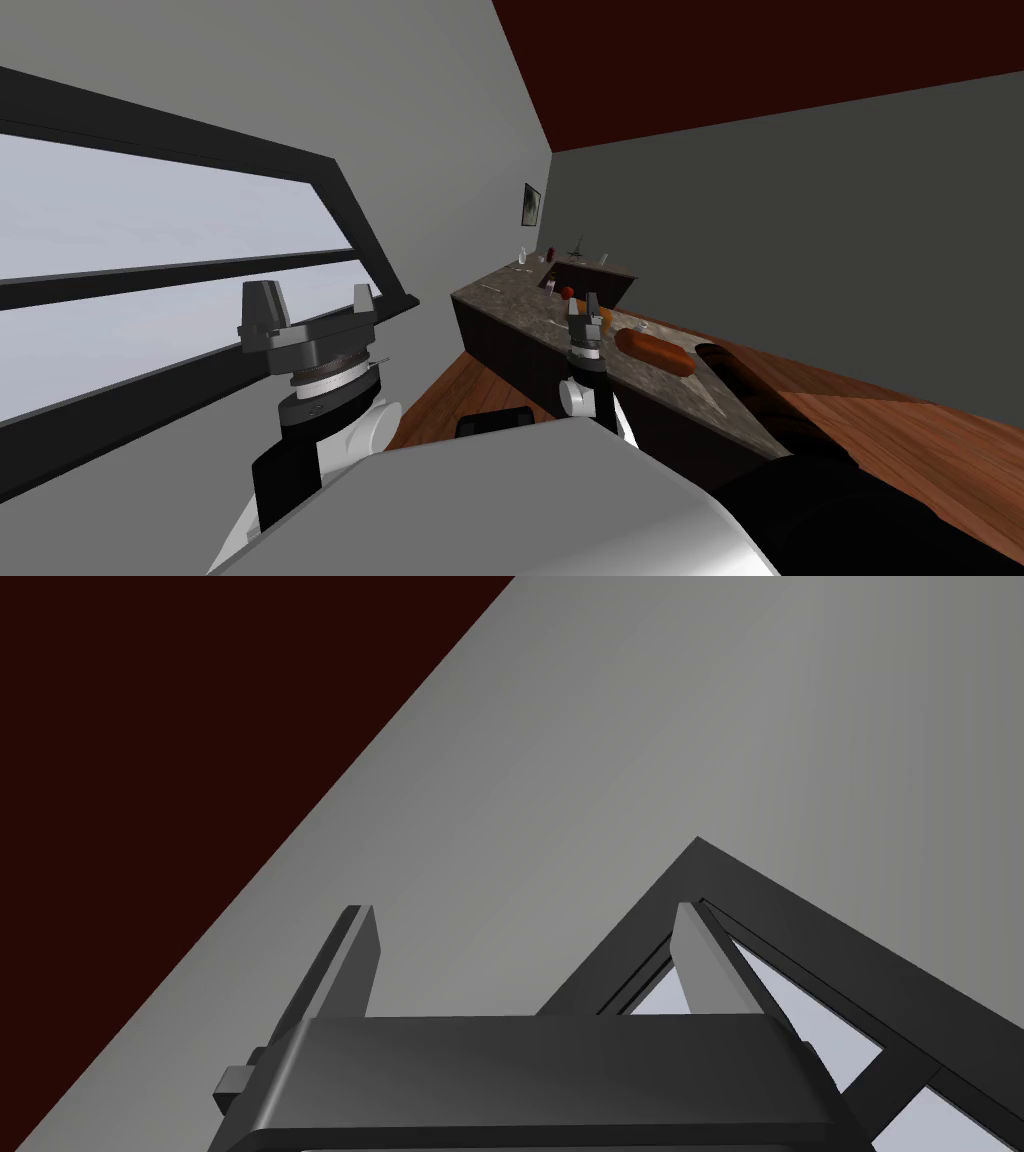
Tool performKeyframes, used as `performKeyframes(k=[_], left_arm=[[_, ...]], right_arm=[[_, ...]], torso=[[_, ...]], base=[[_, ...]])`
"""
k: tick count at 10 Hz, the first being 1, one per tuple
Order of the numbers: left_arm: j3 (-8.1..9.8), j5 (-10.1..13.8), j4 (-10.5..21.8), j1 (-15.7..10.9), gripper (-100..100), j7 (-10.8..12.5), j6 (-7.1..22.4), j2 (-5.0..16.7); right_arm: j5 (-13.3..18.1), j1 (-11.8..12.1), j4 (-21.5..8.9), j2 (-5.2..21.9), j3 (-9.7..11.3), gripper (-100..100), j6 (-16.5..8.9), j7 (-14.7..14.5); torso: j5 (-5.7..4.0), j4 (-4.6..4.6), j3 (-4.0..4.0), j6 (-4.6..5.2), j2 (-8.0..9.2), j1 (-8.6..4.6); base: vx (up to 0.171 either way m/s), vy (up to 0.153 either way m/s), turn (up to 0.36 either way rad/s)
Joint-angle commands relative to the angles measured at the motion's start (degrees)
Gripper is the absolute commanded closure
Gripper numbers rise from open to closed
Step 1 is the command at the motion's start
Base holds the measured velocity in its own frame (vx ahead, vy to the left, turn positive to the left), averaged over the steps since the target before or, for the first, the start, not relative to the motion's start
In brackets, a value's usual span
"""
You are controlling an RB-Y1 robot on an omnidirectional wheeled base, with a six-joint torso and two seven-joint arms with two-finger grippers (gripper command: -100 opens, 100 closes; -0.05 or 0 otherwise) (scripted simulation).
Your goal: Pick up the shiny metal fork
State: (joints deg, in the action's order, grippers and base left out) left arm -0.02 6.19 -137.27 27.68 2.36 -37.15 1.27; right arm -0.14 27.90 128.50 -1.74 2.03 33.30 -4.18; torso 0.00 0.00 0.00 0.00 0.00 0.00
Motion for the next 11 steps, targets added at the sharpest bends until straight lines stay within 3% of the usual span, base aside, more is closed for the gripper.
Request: performKeyframes(k=[1,8,11], left_arm=[[0.00,0.0,0.0,0.0,0,0.0,0.0,0.0],[0.00,0.0,0.0,0.0,0,0.0,0.0,0.0],[0.00,0.0,0.0,0.0,0,0.0,0.0,0.0]], right_arm=[[0.3,0.6,-0.6,2.5,-0.2,-100,-0.1,-0.2],[2.3,5.5,-5.0,13.7,-1.2,-100,-1.0,-1.9],[2.9,6.9,-6.3,17.1,-1.4,-100,-1.2,-2.3]], torso=[[0.00,0.00,0.00,0.00,0.00,0.00],[0.01,0.03,0.08,0.00,0.14,0.06],[0.01,0.03,0.08,0.00,0.15,0.08]], base=[[-0.010,0.005,0.021],[-0.029,0.019,0.026],[-0.034,0.025,0.019]])
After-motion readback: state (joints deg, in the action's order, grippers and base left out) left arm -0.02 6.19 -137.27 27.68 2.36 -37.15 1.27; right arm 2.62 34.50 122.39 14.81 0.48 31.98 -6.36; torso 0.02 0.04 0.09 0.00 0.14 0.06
